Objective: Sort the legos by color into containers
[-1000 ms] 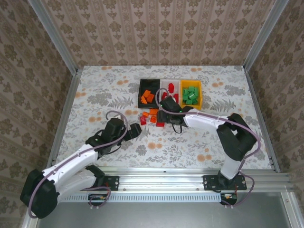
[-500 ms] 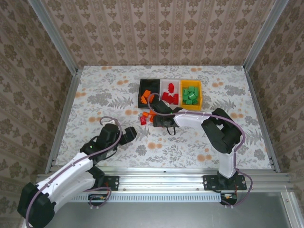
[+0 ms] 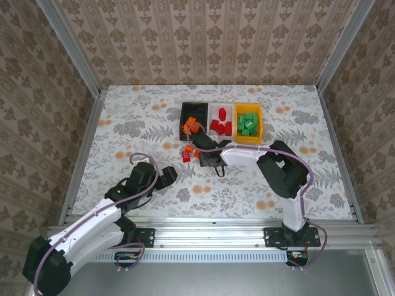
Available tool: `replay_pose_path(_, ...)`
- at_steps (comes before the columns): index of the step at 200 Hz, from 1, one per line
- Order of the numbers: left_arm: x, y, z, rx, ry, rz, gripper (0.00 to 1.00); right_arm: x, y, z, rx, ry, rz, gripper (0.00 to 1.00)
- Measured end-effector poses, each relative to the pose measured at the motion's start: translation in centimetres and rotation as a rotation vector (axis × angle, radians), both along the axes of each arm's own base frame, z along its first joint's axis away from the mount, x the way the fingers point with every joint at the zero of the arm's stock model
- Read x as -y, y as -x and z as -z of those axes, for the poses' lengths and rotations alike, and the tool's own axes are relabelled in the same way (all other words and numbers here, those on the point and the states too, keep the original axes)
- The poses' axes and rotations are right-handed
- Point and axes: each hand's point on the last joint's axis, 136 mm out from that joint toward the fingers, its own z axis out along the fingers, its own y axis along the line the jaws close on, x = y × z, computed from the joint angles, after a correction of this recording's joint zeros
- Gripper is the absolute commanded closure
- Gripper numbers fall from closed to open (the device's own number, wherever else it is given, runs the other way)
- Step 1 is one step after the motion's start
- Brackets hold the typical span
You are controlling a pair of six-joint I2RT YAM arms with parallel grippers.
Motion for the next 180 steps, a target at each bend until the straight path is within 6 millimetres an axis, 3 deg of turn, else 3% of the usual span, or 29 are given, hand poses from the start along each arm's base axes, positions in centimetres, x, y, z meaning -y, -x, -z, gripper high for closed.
replay_pose_path(32, 0.0, 0.0, 0.2, 0.0, 0.007, -0.005, 0.0, 0.1, 0.0, -0.1, 0.007, 0.005, 0.013, 0.52)
replay_pose_path(124, 0.0, 0.0, 0.7, -0.014, -0.004, -0.004, 0.0, 0.6, 1.5, -0.5, 0.013, 0.018, -0.017, 0.53)
replay_pose_path(138, 0.0, 0.0, 1.0, -0.024, -0.012, -0.004, 0.0, 1.0, 1.9, -0.5, 0.01, 0.022, -0.019, 0.51)
replay_pose_path(180, 0.3, -0.1, 1.5, -0.039, -0.015, 0.003, 0.0, 1.6, 3.0, 0.2, -0.03, 0.014, -0.027, 0.31)
